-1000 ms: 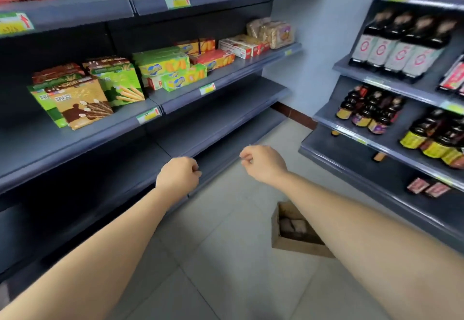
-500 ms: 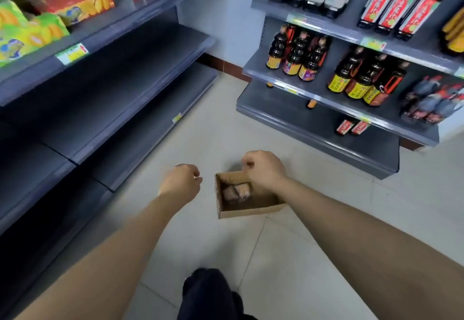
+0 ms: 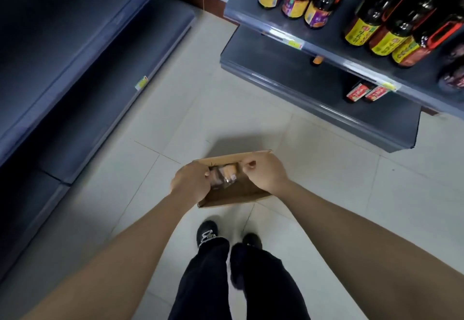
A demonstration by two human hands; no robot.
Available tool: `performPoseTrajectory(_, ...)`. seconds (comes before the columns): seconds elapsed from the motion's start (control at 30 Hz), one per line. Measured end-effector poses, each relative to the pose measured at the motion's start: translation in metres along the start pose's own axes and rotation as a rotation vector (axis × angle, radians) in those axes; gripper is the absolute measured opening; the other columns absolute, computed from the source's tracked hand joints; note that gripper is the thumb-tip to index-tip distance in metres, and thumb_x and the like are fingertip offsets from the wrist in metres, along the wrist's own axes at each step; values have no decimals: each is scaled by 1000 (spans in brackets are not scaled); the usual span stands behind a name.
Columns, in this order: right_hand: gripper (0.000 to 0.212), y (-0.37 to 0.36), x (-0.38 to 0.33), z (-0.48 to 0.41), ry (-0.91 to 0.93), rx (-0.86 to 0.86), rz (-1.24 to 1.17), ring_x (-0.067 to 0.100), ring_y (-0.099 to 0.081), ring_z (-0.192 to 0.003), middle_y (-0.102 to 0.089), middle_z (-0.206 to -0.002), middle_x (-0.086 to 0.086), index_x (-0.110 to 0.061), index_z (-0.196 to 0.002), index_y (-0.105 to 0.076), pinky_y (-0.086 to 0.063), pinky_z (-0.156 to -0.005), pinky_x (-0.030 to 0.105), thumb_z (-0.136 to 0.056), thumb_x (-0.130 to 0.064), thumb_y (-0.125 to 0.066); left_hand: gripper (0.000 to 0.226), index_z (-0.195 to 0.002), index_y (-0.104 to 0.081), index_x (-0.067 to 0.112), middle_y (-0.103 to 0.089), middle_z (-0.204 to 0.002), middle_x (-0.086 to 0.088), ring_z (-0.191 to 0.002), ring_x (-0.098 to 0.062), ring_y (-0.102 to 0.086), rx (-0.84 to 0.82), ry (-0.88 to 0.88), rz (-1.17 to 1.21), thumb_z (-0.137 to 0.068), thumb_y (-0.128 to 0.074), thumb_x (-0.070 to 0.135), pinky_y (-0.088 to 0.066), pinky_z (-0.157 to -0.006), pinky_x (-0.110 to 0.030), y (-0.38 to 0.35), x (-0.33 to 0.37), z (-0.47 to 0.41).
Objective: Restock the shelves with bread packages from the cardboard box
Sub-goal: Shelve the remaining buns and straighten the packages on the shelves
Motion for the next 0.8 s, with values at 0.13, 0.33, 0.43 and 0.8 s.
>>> performPoseTrajectory(0.13,24,-16,34,-57,20,-65,67,26,-64,-75,-71,-81,4,-15,-79,-69,-56,-71,39,-89,-22,-49,25,-112,-65,24,-64,-117,-2,-109,-24,-59,-33,68,14,-93,-49,20,-51,-86,-34,-36,19,-52)
performPoseTrajectory(0.33,28,-73,97,-141,-6,-140,137,22,-57,-74,-55,-66,-7,-29,-64,-54,-35,-52,24,-91,-22,-52,30,-124,-56,27,-57,-123,-2,-112,-25,-55,-133,177,27,-95,-48,31,-50,-90,-36,-123,16,-128)
performPoseTrajectory(0.43,25,-121,123,-181,11,-211,137,21,-63,-104,-69,-112,-3,-23,-115,-66,-51,-78,29,-94,-31,-54,32,-126,-55,24,-56,-124,-2,-113,-24,-54,-170,208,9,-95,-51,31,-50,-89,-36,-172,0,-165)
performPoseTrajectory(0.8,65,-345,216,-320,227,-418,329,25,-29,-142,-29,-156,2,-26,-145,-36,-37,-110,40,-87,-26,-64,87,-150,-11,17,-13,-157,-13,-142,-34,-23,-308,175,-49,-83,-66,8,-37,-108,-46,-376,-84,-319)
Point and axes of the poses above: each hand's wrist, its own z-axis away from the middle knuckle, its own y-axis out of the back of the hand, x = y × z, the point moved 1 cm from there along -z, towards the middle knuckle
